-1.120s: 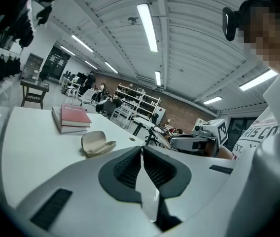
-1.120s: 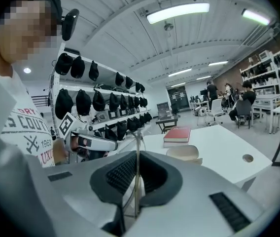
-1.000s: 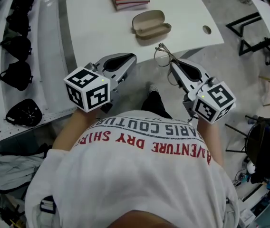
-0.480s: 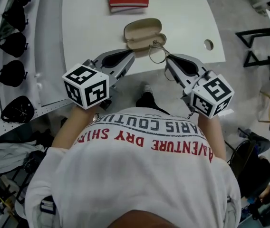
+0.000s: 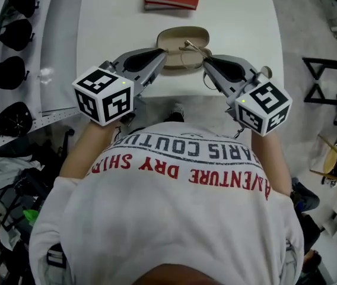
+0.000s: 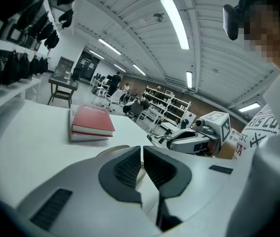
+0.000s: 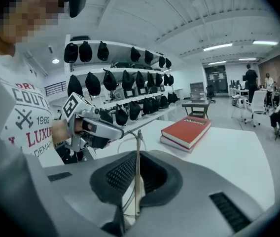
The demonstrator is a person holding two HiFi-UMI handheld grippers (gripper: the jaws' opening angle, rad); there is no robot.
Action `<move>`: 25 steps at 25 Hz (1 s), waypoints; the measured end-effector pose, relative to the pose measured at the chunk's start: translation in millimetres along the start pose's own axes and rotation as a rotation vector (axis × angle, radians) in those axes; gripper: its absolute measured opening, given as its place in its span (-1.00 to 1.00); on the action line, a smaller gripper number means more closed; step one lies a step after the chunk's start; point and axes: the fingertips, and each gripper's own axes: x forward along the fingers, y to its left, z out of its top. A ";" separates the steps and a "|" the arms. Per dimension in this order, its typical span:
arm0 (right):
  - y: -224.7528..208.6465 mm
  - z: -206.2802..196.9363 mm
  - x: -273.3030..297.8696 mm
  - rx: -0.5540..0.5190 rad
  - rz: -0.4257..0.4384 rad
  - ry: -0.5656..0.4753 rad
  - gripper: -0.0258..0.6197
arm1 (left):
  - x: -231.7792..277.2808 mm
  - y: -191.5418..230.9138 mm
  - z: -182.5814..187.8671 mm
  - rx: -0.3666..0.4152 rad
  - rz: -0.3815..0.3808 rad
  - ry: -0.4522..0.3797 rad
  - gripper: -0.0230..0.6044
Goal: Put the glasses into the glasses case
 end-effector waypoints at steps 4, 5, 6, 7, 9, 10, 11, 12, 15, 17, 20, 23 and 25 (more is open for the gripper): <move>-10.9 -1.0 24.0 -0.061 0.061 0.063 -0.83 | 2.5 21.0 -3.6 -0.030 0.055 -0.008 -0.80; -13.2 -1.8 29.8 -0.079 0.076 0.082 -0.83 | 2.5 25.5 -4.7 -0.039 0.069 -0.012 -0.80; -14.6 -2.4 35.7 -0.100 0.095 0.100 -0.83 | 2.1 30.0 -5.9 -0.048 0.084 -0.016 -0.80; -15.4 -2.7 41.8 -0.124 0.116 0.117 -0.83 | 1.3 34.6 -6.9 -0.056 0.099 -0.021 -0.80; -16.4 -4.1 54.5 -0.172 0.155 0.148 -0.83 | -0.9 44.2 -9.3 -0.070 0.126 -0.029 -0.80; -16.8 -6.2 60.7 -0.198 0.172 0.167 -0.83 | -2.2 48.4 -11.6 -0.078 0.136 -0.030 -0.80; -17.3 -9.2 66.2 -0.224 0.187 0.188 -0.83 | -3.6 51.9 -14.6 -0.089 0.144 -0.029 -0.80; -18.3 -11.9 71.0 -0.249 0.202 0.208 -0.83 | -4.6 54.8 -17.4 -0.099 0.151 -0.029 -0.80; -20.5 -13.6 83.3 -0.300 0.264 0.238 -0.83 | -4.8 62.5 -22.2 -0.115 0.168 -0.032 -0.80; -20.1 -17.8 91.0 -0.332 0.313 0.261 -0.83 | -4.8 67.5 -26.4 -0.123 0.179 -0.031 -0.80; -17.9 -26.3 99.2 -0.366 0.390 0.285 -0.83 | -4.2 74.9 -33.4 -0.136 0.191 -0.035 -0.80; -18.6 -40.8 102.8 -0.388 0.455 0.327 -0.83 | -2.8 80.7 -40.7 -0.154 0.203 -0.036 -0.80; -20.0 -48.8 106.0 -0.396 0.482 0.347 -0.83 | -1.1 85.2 -47.2 -0.170 0.220 -0.028 -0.80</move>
